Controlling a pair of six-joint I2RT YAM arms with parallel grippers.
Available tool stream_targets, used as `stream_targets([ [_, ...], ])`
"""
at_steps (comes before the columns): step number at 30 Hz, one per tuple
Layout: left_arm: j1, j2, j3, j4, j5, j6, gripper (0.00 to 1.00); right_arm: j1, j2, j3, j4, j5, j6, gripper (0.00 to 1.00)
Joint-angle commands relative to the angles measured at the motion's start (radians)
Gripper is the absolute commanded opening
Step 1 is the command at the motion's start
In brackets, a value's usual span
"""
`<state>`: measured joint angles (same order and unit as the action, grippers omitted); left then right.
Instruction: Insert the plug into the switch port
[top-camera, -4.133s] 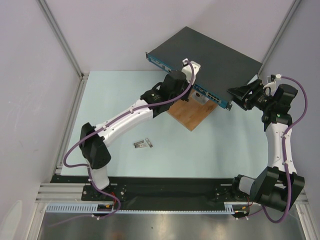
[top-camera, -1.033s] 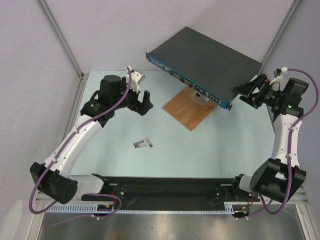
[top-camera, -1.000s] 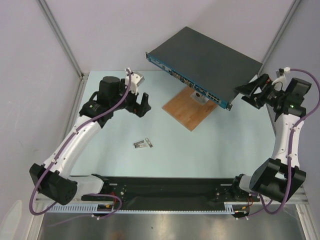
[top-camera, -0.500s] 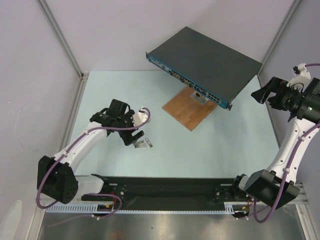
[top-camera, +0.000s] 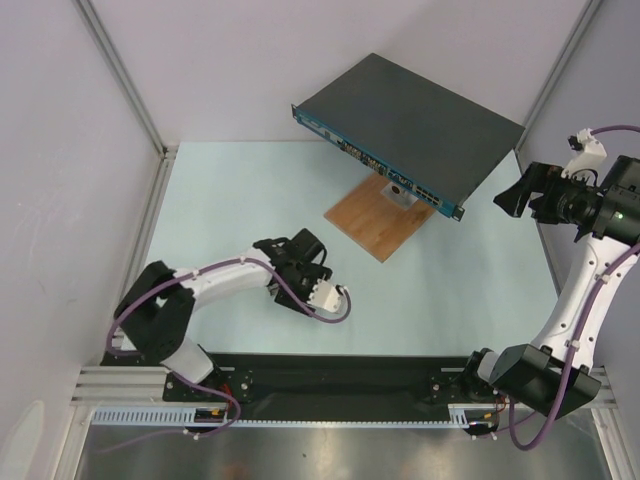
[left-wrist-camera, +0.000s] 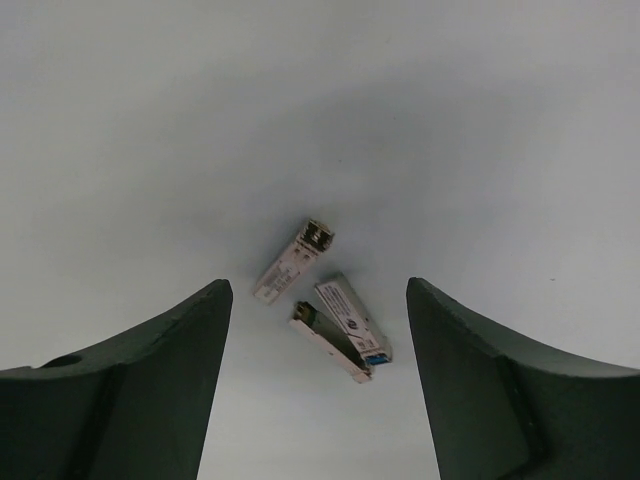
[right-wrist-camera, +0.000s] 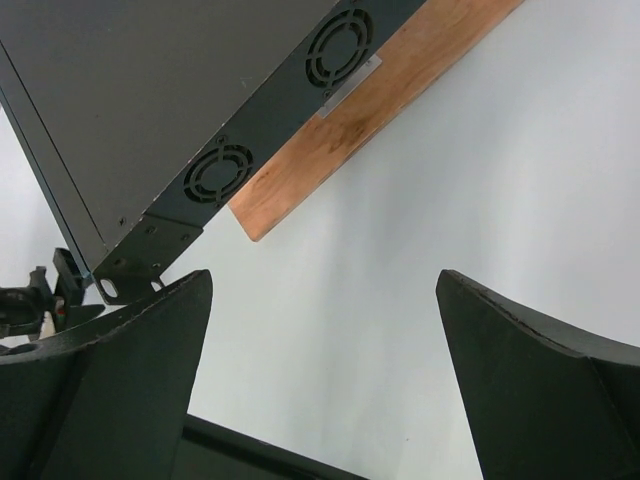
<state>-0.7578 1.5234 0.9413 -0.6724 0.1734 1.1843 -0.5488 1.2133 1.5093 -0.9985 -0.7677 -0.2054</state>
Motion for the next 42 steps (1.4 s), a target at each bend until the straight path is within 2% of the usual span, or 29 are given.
stream_targets([
  [1, -0.047, 0.066, 0.085, -0.041, -0.127, 0.167, 0.75, 0.004, -0.032, 0.009, 0.006, 0.011, -0.025, 1.00],
  [8, -0.143, 0.242, 0.208, -0.157, -0.281, 0.209, 0.70, 0.006, 0.011, 0.043, -0.035, 0.024, -0.068, 1.00],
  [14, -0.178, 0.337, 0.223, -0.101, -0.406, 0.178, 0.64, 0.006, 0.034, 0.069, -0.063, 0.054, -0.100, 1.00],
  [18, -0.183, 0.395, 0.231, -0.096, -0.465, 0.163, 0.54, 0.001, 0.032, 0.069, -0.078, 0.030, -0.120, 1.00],
  [23, -0.193, 0.438, 0.258, -0.125, -0.457, 0.132, 0.46, -0.003, 0.037, 0.063, -0.084, 0.005, -0.132, 1.00],
  [27, -0.195, 0.463, 0.266, -0.109, -0.456, 0.109, 0.29, -0.010, 0.054, 0.080, -0.104, -0.034, -0.132, 1.00],
  [31, -0.196, 0.454, 0.307, -0.121, -0.396, 0.065, 0.16, -0.013, 0.063, 0.092, -0.106, -0.058, -0.128, 1.00],
  [33, -0.195, 0.419, 0.346, -0.168, -0.359, 0.028, 0.06, -0.011, 0.063, 0.098, -0.101, -0.080, -0.120, 1.00],
  [35, -0.195, 0.382, 0.416, -0.235, -0.287, 0.002, 0.00, -0.011, 0.061, 0.101, -0.094, -0.105, -0.101, 1.00],
  [37, -0.189, 0.316, 0.503, -0.283, -0.224, -0.041, 0.00, -0.007, 0.055, 0.100, -0.069, -0.146, -0.083, 1.00],
  [42, -0.157, 0.196, 0.736, -0.476, 0.049, -0.193, 0.00, 0.024, -0.011, 0.088, 0.069, -0.205, 0.007, 1.00],
])
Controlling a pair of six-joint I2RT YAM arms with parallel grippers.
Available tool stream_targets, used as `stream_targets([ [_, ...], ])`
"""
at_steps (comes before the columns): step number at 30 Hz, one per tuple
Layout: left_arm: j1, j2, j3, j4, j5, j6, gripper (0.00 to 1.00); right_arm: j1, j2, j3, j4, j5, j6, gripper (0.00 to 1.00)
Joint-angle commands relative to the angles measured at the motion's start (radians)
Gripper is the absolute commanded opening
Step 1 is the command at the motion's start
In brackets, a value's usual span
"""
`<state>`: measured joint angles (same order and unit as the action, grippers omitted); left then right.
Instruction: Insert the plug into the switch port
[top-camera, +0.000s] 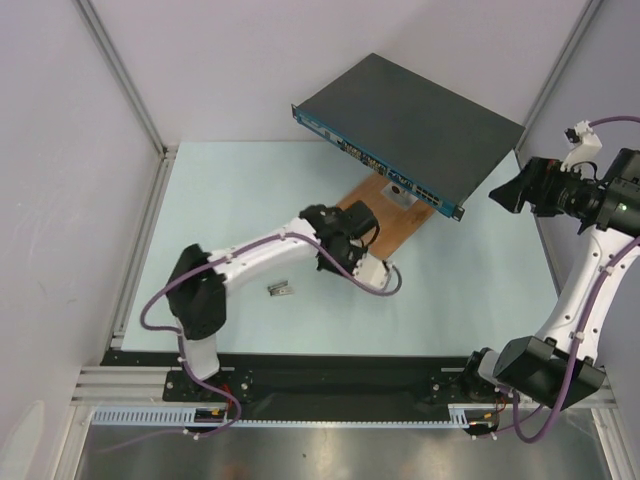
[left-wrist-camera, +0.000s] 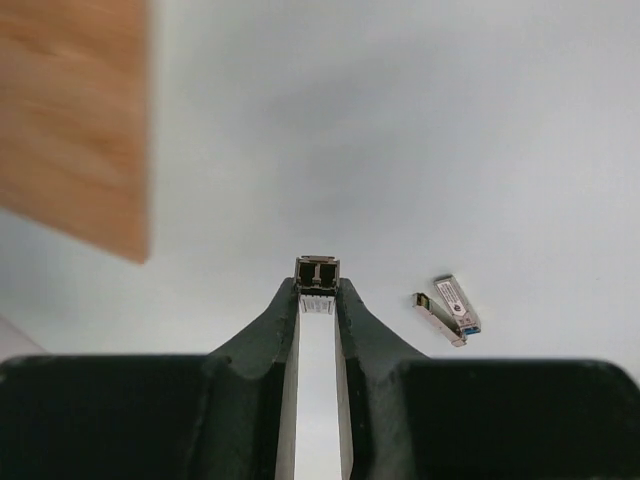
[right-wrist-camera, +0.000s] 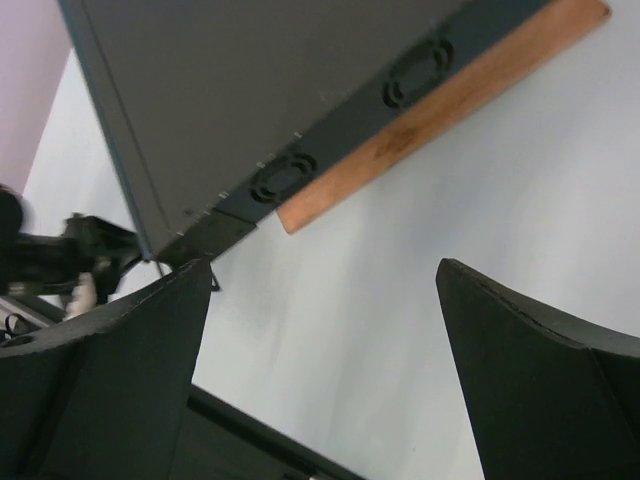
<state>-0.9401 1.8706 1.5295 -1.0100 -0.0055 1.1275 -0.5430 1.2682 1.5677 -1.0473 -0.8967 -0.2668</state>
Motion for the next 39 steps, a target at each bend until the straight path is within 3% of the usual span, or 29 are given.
stream_targets([
  [1, 0.035, -0.172, 0.237, -0.151, 0.266, -0.173, 0.00, 0.024, -0.078, 0.022, 0.151, -0.076, 0.093, 1.00],
  [6, 0.138, -0.208, 0.475, -0.190, 0.563, -0.496, 0.00, 0.064, -0.161, -0.026, 0.386, -0.114, 0.254, 1.00],
  [9, 0.254, -0.264, 0.511, -0.055, 0.782, -0.777, 0.00, 0.136, -0.181, -0.035, 0.454, -0.134, 0.278, 1.00],
  [11, 0.358, -0.327, 0.392, 0.236, 0.870, -0.976, 0.00, 0.190, -0.188, -0.031, 0.467, -0.137, 0.274, 1.00],
  [12, 0.388, -0.397, 0.332, 0.373, 0.904, -1.182, 0.00, 0.256, -0.193, -0.031, 0.474, -0.119, 0.273, 1.00],
  [13, 0.437, -0.440, 0.202, 0.498, 0.948, -1.280, 0.00, 0.293, -0.200, -0.032, 0.478, -0.108, 0.270, 1.00],
  [14, 0.455, -0.476, 0.139, 0.756, 0.957, -1.367, 0.00, 0.329, -0.204, -0.034, 0.490, -0.094, 0.270, 0.99],
  [15, 0.469, -0.546, 0.076, 0.872, 0.963, -1.510, 0.00, 0.377, -0.210, -0.040, 0.501, -0.062, 0.241, 0.99],
  [18, 0.494, -0.616, -0.098, 1.196, 0.934, -1.667, 0.00, 0.573, -0.224, -0.061, 0.533, 0.037, 0.199, 0.98],
  [19, 0.494, -0.636, -0.133, 1.237, 0.921, -1.690, 0.00, 0.683, -0.224, -0.067, 0.536, 0.071, 0.184, 0.97],
  [24, 0.494, -0.642, -0.186, 1.378, 0.813, -1.882, 0.00, 1.007, -0.211, -0.107, 0.587, 0.410, 0.034, 0.83],
  [26, 0.492, -0.646, -0.195, 1.364, 0.768, -1.917, 0.00, 1.133, -0.185, -0.098, 0.596, 0.567, -0.015, 0.80],
  [32, 0.485, -0.676, -0.210, 1.308, 0.704, -1.925, 0.00, 1.296, -0.099, -0.041, 0.657, 0.780, -0.144, 0.76],
  [39, 0.474, -0.689, -0.223, 1.282, 0.694, -1.925, 0.00, 1.367, -0.066, -0.040, 0.747, 0.847, -0.166, 0.70],
])
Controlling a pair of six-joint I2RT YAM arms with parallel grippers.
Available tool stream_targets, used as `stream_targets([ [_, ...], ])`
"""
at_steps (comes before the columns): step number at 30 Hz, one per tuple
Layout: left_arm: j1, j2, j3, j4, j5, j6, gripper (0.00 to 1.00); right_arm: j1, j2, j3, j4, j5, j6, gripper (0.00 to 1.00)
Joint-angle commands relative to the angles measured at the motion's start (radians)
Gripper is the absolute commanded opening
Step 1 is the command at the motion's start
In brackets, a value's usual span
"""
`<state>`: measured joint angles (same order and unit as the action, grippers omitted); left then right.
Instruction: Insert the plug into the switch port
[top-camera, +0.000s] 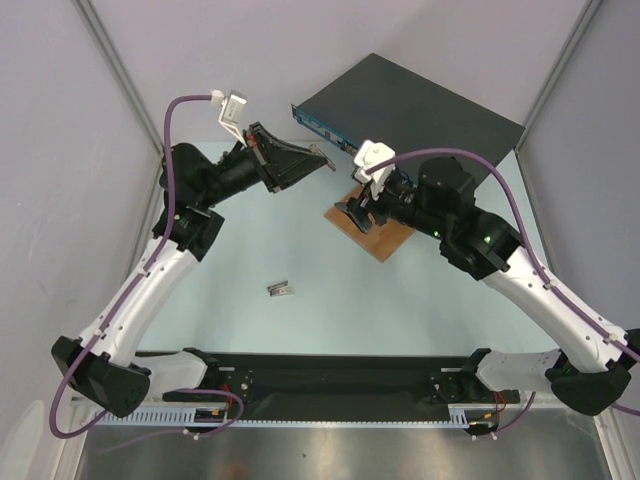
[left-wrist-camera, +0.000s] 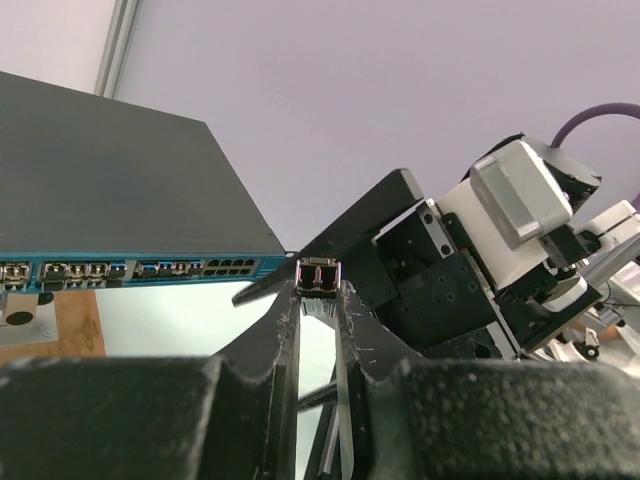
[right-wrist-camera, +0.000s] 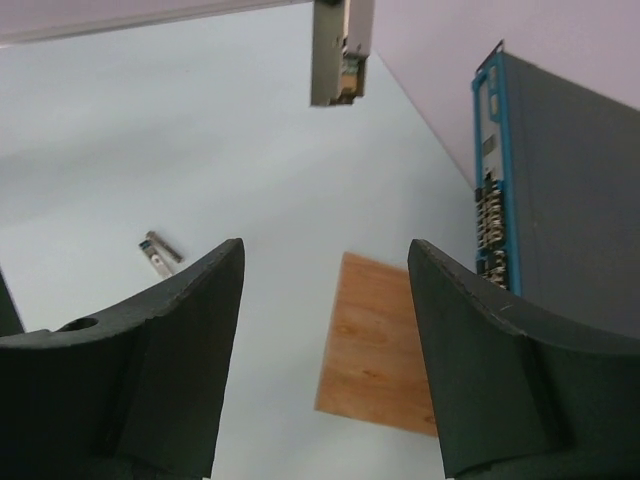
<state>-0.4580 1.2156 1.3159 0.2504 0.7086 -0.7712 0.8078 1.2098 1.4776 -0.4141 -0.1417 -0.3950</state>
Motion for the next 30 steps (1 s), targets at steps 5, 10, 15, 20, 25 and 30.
stream_targets([
  [5, -0.021, -0.039, -0.018, -0.011, -0.031, -0.010, 0.00, 0.034, 0.014, 0.073, 0.150, 0.070, -0.065, 0.69],
  [10, -0.039, -0.042, -0.021, -0.040, -0.046, 0.001, 0.00, 0.051, 0.022, 0.079, 0.153, -0.004, -0.073, 0.70],
  [15, -0.056, -0.045, -0.020, -0.054, -0.038, 0.015, 0.00, 0.060, 0.039, 0.085, 0.159, 0.008, -0.080, 0.65],
  [20, -0.062, -0.059, -0.044, -0.080, -0.031, 0.023, 0.00, 0.063, 0.040, 0.084, 0.186, 0.070, -0.120, 0.47],
  [25, -0.071, -0.068, -0.057, -0.097, -0.005, 0.012, 0.03, 0.067, 0.040, 0.081, 0.173, 0.077, -0.168, 0.10],
  [30, -0.061, -0.054, 0.028, -0.242, 0.023, 0.162, 0.32, 0.067, -0.002, 0.040, 0.150, 0.054, -0.290, 0.00],
])
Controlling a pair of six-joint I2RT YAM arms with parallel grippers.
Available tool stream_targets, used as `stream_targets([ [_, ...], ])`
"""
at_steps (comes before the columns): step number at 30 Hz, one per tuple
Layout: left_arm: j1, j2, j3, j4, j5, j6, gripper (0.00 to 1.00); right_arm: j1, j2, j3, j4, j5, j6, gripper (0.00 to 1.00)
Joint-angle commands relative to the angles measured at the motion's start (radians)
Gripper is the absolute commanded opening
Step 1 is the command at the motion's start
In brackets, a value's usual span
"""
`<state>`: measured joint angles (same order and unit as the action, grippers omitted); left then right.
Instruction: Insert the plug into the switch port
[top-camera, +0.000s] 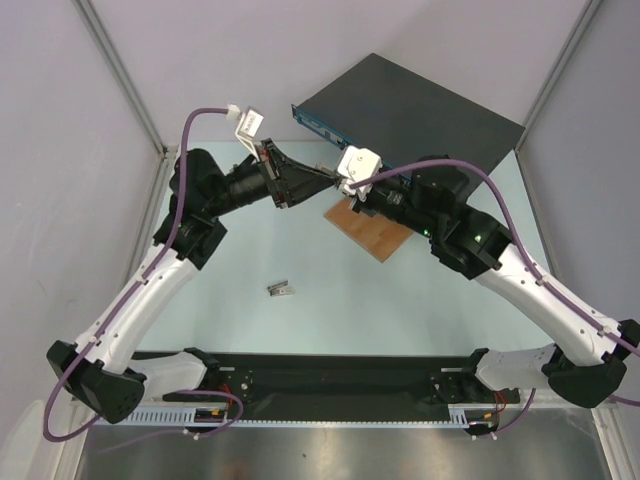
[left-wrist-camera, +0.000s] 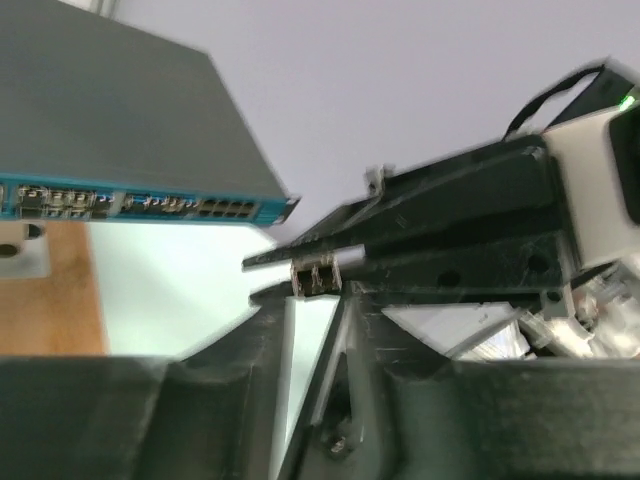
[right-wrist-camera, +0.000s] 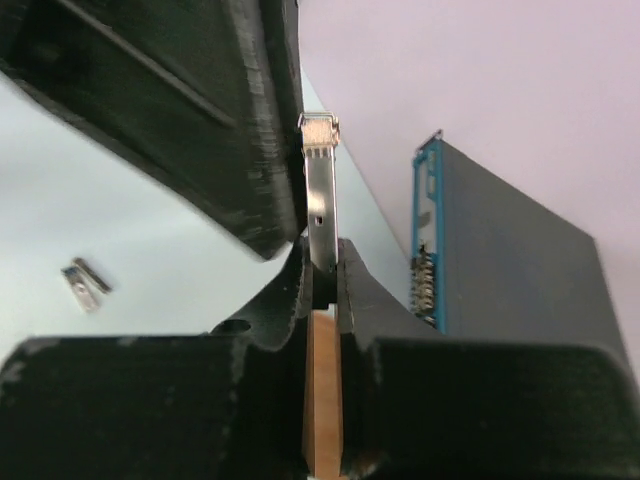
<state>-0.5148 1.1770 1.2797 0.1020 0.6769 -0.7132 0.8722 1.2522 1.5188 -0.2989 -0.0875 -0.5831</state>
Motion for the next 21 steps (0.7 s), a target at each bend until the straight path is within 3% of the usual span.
stream_targets([
  [1, 0.004, -0.005, 0.113, -0.204, 0.067, 0.138, 0.45, 0.002, -0.062, -0.050, 0.043, -0.004, -0.136, 0.00],
  [3, 0.027, 0.007, 0.164, -0.309, 0.102, 0.256, 0.55, 0.002, -0.123, -0.113, 0.056, -0.009, -0.251, 0.00],
  [4, 0.032, 0.013, 0.214, -0.434, 0.108, 0.303, 0.57, 0.002, -0.146, -0.143, 0.060, -0.015, -0.291, 0.00],
  [9, 0.032, 0.052, 0.331, -0.731, 0.156, 0.638, 0.70, 0.005, -0.240, -0.282, 0.049, -0.037, -0.474, 0.00],
  [14, -0.048, 0.128, 0.452, -1.049, 0.099, 0.846, 0.69, 0.034, -0.321, -0.418, 0.098, -0.008, -0.650, 0.00],
  [17, -0.071, 0.141, 0.468, -1.093, 0.092, 0.899, 0.69, 0.059, -0.376, -0.506, 0.165, 0.014, -0.799, 0.00],
  [21, -0.120, 0.101, 0.384, -1.047, 0.056, 0.925, 0.67, 0.088, -0.441, -0.670, 0.378, 0.026, -0.909, 0.00],
])
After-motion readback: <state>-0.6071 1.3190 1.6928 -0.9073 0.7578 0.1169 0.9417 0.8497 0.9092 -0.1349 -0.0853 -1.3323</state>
